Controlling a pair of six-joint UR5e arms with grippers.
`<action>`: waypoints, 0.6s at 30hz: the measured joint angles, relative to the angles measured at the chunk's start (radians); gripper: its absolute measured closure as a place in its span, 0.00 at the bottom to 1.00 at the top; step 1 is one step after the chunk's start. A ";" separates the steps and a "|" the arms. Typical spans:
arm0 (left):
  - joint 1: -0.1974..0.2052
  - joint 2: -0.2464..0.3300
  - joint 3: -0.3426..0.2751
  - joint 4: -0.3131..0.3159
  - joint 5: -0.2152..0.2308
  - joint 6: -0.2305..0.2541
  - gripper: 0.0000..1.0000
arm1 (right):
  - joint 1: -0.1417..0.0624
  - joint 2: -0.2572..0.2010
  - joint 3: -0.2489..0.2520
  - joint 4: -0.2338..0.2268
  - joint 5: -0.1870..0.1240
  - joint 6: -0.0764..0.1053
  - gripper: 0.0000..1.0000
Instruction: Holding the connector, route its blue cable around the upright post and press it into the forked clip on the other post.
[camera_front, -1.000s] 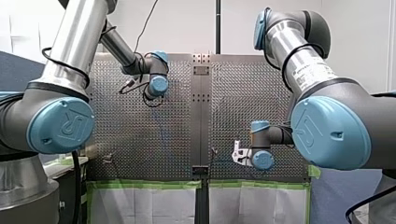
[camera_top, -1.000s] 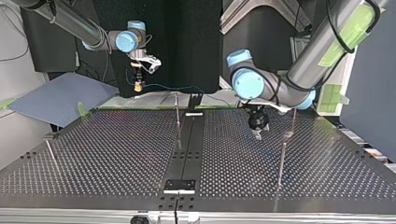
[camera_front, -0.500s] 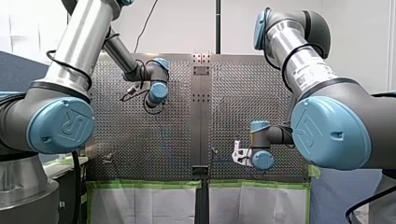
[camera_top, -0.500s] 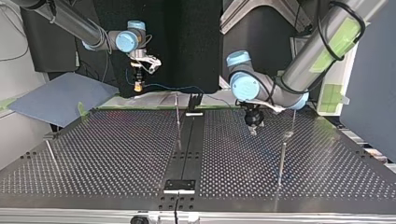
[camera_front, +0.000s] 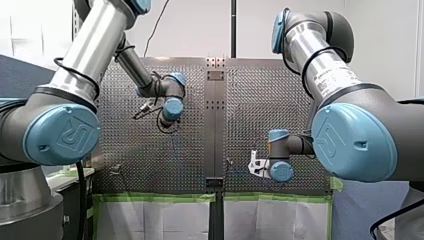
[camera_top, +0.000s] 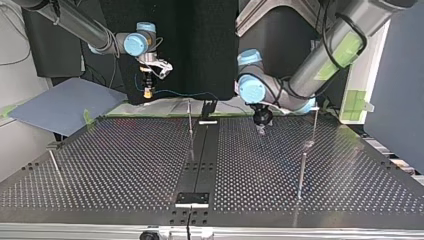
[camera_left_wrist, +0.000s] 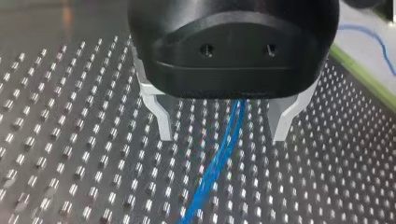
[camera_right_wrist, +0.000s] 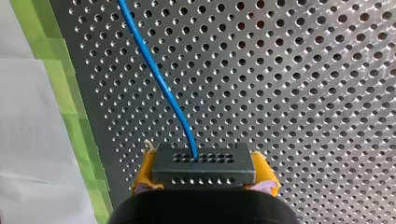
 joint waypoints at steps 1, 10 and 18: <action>-0.009 -0.009 0.000 0.000 -0.002 -0.003 0.00 | 0.000 0.000 0.000 -0.001 0.000 0.002 1.00; -0.041 -0.082 -0.001 0.033 -0.028 -0.060 0.00 | 0.000 0.000 0.000 -0.004 -0.003 0.008 1.00; -0.041 -0.137 -0.001 0.085 -0.059 -0.122 0.00 | 0.000 0.000 0.000 -0.004 -0.003 0.009 1.00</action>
